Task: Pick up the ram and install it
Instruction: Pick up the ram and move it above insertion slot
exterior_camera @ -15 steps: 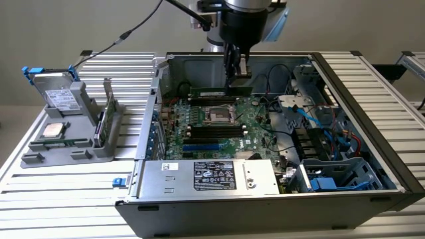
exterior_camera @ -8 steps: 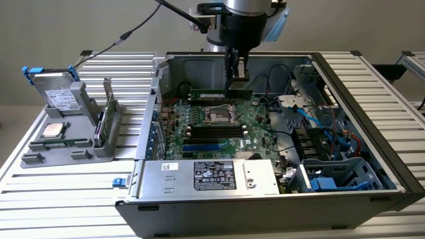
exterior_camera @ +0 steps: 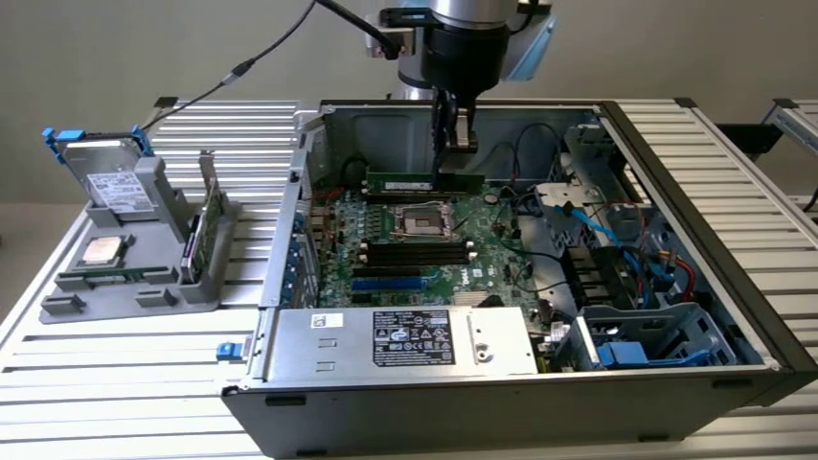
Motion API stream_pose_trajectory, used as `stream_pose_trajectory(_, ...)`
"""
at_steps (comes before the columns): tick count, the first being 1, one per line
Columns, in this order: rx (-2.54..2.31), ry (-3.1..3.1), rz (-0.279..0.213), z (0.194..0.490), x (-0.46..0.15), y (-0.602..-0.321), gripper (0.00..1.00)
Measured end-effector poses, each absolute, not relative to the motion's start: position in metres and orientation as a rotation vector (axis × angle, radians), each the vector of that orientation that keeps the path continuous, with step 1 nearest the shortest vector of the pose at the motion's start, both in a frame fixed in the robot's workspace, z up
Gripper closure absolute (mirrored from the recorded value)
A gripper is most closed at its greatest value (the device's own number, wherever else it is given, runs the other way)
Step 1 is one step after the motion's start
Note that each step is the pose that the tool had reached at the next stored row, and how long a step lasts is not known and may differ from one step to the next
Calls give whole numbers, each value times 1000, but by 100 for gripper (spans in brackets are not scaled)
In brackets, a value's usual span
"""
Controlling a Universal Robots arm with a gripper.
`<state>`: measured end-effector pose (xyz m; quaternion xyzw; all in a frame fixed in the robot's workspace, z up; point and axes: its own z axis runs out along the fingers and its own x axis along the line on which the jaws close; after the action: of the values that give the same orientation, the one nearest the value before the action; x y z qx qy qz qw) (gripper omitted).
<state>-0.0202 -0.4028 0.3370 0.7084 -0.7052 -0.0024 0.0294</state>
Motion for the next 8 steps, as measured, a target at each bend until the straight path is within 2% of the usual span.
stream_pose_trajectory(8,2173,-2165,16,336,-21,-401,86)
